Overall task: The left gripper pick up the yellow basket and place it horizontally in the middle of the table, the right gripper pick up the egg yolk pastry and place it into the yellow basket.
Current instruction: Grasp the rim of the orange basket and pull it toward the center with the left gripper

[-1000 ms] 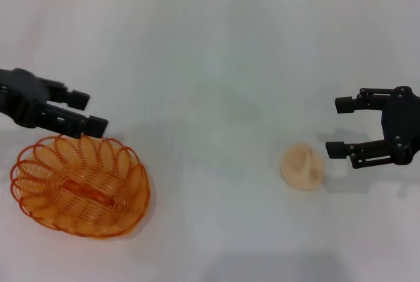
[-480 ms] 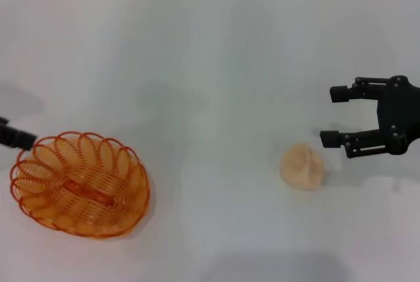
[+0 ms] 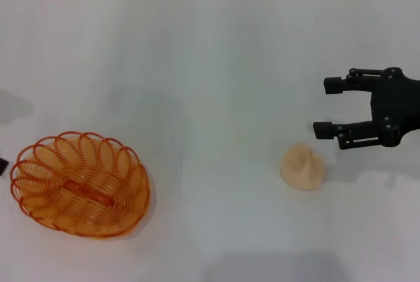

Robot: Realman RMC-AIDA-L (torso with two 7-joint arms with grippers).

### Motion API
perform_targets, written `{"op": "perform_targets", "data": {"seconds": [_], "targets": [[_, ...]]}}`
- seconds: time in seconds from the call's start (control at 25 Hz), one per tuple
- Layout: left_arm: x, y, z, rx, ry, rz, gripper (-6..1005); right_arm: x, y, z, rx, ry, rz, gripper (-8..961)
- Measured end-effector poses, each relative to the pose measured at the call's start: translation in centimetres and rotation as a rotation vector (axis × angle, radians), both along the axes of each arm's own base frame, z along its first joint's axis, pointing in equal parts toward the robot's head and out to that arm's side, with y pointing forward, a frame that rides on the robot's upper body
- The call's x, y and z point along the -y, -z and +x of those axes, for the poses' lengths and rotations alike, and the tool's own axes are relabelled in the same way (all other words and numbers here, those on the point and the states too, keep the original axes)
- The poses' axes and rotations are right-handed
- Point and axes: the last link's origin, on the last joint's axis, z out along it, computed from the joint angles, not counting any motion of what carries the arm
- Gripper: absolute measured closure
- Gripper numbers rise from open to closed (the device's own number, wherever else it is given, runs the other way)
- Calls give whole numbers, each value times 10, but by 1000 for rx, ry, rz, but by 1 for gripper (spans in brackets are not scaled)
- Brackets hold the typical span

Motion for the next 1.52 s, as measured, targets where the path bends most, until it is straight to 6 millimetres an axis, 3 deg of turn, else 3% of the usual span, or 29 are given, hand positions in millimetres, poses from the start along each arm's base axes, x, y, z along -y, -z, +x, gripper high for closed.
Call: {"op": "perform_targets", "data": {"seconds": [0.88, 1.32, 1.52], "targets": [[-17, 49, -16, 18, 13, -27, 133, 0, 3, -1, -2, 3, -15, 98], [-19, 60, -17, 19, 3, -41, 167, 0, 3, -1, -3, 5, -13, 98], [-21, 62, -14, 20, 6, -45, 402, 0, 2, -1, -3, 5, -13, 99]]}}
